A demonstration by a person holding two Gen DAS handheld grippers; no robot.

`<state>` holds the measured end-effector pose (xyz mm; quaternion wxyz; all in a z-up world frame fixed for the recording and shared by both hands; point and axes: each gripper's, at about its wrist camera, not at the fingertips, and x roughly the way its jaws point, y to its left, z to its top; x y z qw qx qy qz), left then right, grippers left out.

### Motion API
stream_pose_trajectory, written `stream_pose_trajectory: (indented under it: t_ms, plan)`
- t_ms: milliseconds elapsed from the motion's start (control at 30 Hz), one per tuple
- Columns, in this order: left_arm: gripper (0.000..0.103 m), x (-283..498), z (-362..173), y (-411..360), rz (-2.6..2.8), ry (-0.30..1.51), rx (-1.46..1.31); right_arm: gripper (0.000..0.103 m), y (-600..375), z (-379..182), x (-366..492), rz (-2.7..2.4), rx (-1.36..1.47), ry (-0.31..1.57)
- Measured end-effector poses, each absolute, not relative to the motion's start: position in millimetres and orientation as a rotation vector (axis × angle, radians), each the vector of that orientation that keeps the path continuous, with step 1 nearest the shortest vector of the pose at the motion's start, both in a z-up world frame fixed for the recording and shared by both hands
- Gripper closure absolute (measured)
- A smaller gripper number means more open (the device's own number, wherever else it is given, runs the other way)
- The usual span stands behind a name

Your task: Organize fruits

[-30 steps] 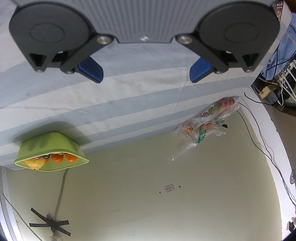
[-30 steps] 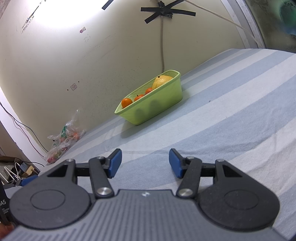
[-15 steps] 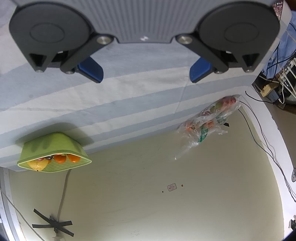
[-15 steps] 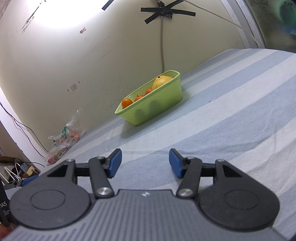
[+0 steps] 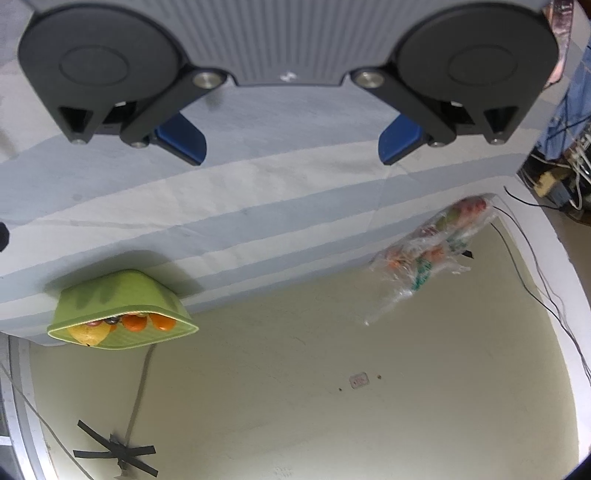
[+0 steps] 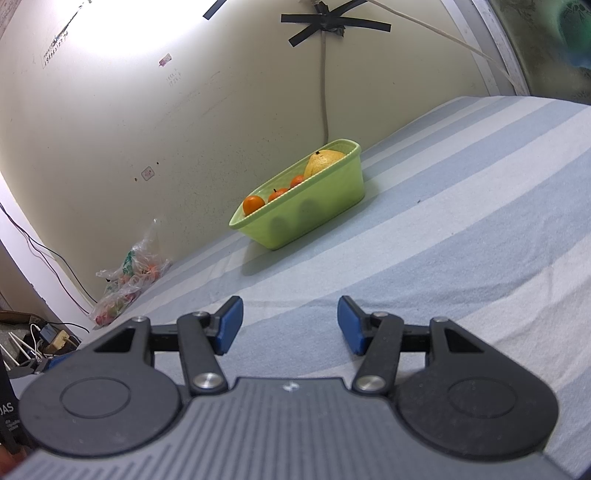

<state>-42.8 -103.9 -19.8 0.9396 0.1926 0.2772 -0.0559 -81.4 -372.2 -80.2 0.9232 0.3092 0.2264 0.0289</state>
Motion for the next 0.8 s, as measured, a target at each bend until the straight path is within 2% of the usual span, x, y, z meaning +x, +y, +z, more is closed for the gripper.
stream_pose_trajectory:
  t_ms: [800]
  plan:
    - [0.000, -41.1, -24.5, -111.8, -0.190, 0.646, 0.361, 0.044, -371.0, -79.6, -81.8, 0.057, 0.635, 0.464]
